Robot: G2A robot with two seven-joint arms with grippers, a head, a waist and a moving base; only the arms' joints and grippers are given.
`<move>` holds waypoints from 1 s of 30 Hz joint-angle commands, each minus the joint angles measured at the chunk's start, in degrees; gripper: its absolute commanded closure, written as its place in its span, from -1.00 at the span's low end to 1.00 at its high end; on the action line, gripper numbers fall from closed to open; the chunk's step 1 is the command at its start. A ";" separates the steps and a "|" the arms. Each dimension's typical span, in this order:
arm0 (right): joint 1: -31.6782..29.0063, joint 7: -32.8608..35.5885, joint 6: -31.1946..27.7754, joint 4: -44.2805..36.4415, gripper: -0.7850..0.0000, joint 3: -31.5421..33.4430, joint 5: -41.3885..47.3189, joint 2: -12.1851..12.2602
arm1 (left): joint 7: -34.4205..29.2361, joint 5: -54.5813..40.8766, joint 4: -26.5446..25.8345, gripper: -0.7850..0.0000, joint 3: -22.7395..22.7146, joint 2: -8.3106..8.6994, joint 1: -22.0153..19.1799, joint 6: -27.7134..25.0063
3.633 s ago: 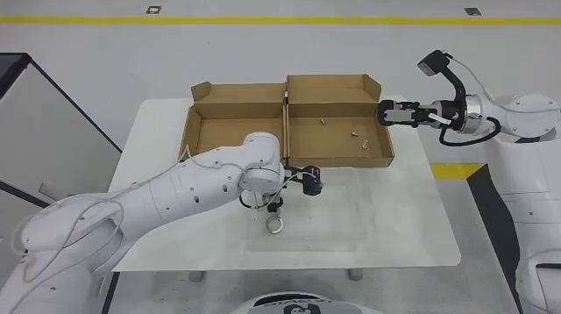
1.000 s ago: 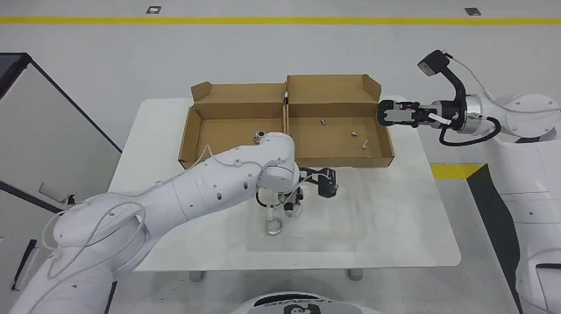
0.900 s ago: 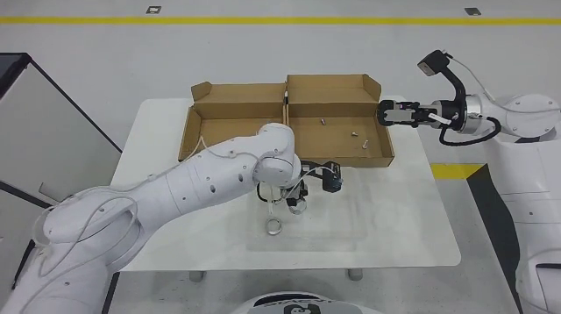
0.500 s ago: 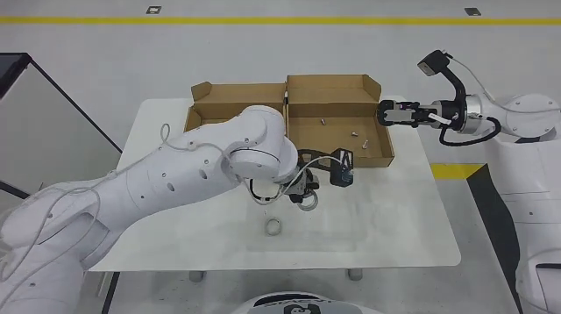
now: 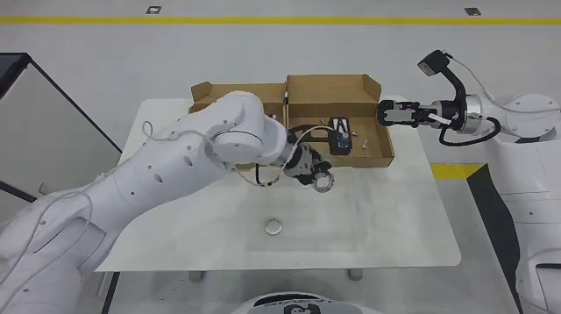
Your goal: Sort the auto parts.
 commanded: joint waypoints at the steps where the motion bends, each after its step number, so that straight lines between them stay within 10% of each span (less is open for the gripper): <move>1: 0.00 0.00 0.00 0.00 -1.00 0.00 0.01 0.00 | 3.83 -0.49 -0.64 1.00 -3.46 1.06 1.83 -1.17; 17: 0.00 0.00 0.00 0.00 -1.00 0.00 0.01 0.00 | 24.66 -11.19 -7.63 1.00 -30.94 8.37 21.05 -17.32; 30: 0.00 0.00 0.00 0.00 -1.00 0.00 0.01 0.00 | 27.63 -12.92 -8.68 1.00 -34.04 8.88 24.15 -20.73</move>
